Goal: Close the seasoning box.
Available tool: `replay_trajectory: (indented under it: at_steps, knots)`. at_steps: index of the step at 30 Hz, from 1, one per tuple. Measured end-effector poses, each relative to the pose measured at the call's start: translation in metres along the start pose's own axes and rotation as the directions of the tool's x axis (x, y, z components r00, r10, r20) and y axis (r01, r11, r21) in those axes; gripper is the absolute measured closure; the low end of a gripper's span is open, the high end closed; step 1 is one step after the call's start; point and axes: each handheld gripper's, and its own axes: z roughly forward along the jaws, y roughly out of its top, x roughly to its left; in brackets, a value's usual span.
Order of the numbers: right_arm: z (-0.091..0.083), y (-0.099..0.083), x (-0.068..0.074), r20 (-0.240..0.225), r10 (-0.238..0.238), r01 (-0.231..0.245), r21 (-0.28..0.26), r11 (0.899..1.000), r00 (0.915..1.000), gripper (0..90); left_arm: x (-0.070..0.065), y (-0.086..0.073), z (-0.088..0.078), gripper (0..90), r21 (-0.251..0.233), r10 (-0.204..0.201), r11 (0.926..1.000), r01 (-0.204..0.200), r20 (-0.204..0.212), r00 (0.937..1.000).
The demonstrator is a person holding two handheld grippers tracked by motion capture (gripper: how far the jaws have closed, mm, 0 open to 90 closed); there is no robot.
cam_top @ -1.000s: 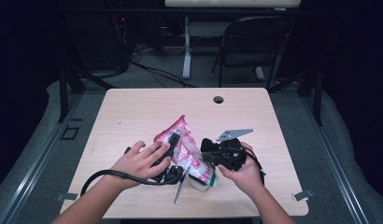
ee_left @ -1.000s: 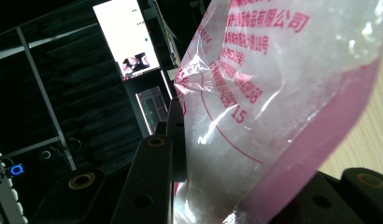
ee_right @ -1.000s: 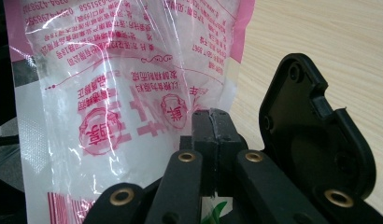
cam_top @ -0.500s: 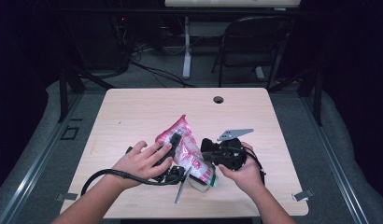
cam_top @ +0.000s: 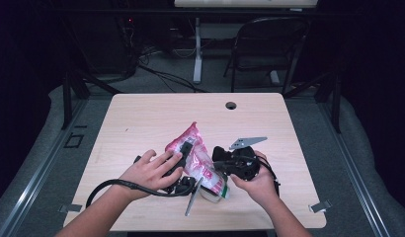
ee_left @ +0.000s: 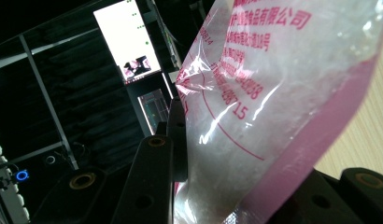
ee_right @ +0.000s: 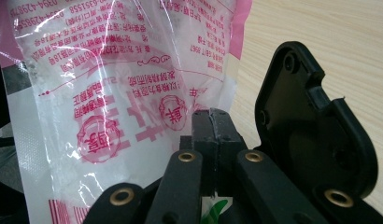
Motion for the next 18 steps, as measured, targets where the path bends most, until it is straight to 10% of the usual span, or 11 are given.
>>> replay_trajectory:
  at_steps: [18]
  knots:
    - [0.0033, -0.003, -0.0014, 0.001, 0.003, -0.003, 0.009, 1.0, 1.0, 90.0, -0.0057, 0.0015, 0.0004, 74.8, -0.005, -0.015, 0.9999, 0.015, 0.004, 0.9999]
